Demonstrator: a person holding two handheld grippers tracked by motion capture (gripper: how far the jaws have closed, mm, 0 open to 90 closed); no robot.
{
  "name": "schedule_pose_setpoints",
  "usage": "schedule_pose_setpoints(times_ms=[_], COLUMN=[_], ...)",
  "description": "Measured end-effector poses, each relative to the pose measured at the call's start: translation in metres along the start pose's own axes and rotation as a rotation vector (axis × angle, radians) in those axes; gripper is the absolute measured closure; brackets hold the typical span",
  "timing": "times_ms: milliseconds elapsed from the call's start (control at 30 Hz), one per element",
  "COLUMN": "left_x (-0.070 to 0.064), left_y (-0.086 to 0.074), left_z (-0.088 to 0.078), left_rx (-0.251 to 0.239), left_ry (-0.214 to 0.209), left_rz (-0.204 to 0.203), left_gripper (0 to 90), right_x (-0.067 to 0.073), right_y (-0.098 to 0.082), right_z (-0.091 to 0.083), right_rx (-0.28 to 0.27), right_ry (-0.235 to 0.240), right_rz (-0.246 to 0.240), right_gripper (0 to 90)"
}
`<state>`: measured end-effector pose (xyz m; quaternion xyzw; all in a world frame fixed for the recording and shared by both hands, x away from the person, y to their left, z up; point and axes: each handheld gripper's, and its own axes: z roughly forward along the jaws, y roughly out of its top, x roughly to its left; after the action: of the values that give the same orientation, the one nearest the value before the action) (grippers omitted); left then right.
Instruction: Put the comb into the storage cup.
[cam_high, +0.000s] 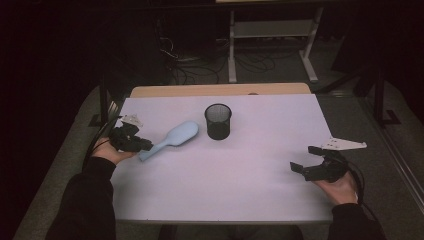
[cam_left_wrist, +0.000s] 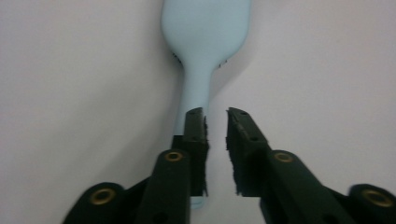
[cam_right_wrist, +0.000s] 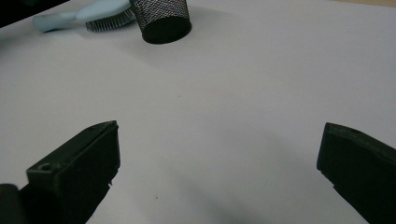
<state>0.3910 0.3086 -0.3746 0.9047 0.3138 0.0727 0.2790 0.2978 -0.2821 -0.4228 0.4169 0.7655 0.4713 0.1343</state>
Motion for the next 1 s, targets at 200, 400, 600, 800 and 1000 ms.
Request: schedule_pose_setpoints(times_ms=[200,400,600,800,1000], left_x=[-0.002,-0.005,-0.004,-0.003,-0.003], left_y=[0.007,0.013,0.014,0.017,0.019], left_z=[-0.001,0.002,0.009,0.015,0.022], left_rx=[0.001,0.019,0.031,0.006,0.017], left_ry=[-0.032,-0.028,-0.033,-0.031,-0.031], left_rz=[0.030,0.075,0.094,0.090,0.101], left_gripper=[61.6,46.1,34.9,26.8,18.1], right_x=[0.000,0.000,0.000,0.000,0.000], right_y=[0.000,0.000,0.000,0.000,0.000], right_z=[0.001,0.001,0.001,0.002,0.001], right_rx=[0.012,0.010,0.008,0.011,0.012], right_ry=[0.003,0.005,0.006,0.006,0.007], right_rz=[0.000,0.001,0.000,0.000,0.000], right_gripper=[0.0,0.0,0.0,0.0,0.0])
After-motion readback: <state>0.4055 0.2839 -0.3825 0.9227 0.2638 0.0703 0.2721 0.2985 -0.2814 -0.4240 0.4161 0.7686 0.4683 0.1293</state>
